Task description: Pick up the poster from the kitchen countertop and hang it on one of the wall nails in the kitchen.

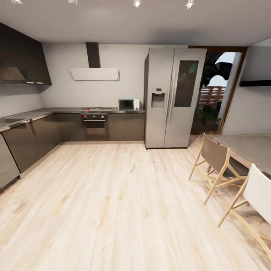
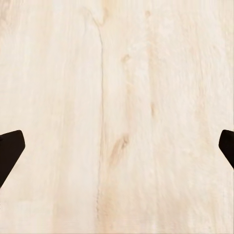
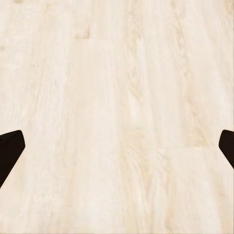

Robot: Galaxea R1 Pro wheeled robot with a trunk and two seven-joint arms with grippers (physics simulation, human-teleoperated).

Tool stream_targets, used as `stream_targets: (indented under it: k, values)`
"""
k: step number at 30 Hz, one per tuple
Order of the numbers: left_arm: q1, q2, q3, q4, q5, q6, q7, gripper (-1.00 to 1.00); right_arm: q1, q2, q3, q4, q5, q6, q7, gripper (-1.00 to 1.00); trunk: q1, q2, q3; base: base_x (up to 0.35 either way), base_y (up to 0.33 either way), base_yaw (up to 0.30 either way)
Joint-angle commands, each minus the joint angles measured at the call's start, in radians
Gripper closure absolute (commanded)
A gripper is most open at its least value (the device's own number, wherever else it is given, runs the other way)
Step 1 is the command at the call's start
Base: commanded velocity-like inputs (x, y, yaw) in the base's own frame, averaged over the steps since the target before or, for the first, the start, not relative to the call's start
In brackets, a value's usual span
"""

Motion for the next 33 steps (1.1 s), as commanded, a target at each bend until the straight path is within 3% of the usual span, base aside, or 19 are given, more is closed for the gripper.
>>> stream_targets:
  k: [1,5,16,25,33]
  values:
    - [0.000,0.000,0.004,-0.001,0.000,-0.002,0.000,-1.00,-0.001,0.000,0.001,0.001,0.001,-0.003,-0.001,-1.00,0.001,0.000,-0.001,0.324,0.005,0.225]
    - [0.000,0.000,0.025,-0.001,0.000,-0.002,-0.001,-1.00,-0.001,0.015,0.001,0.001,0.000,-0.003,-0.002,-1.00,0.001,0.000,-0.001,0.332,0.053,0.263]
    - [0.001,0.000,0.032,-0.001,0.002,-0.003,-0.002,-1.00,-0.001,0.020,0.001,0.001,-0.001,-0.003,-0.004,-1.00,0.001,0.000,-0.001,0.293,0.150,0.289]
    - [0.000,0.000,0.032,-0.001,0.000,-0.003,-0.003,-1.00,-0.001,0.023,0.004,0.041,0.000,-0.003,-0.064,-1.00,0.001,0.000,-0.003,0.057,0.042,0.290]
    - [0.000,0.000,0.032,-0.001,0.000,-0.003,-0.003,-1.00,-0.001,0.023,0.004,0.043,0.001,-0.003,-0.071,-1.00,0.001,0.000,-0.006,0.002,0.001,0.289]
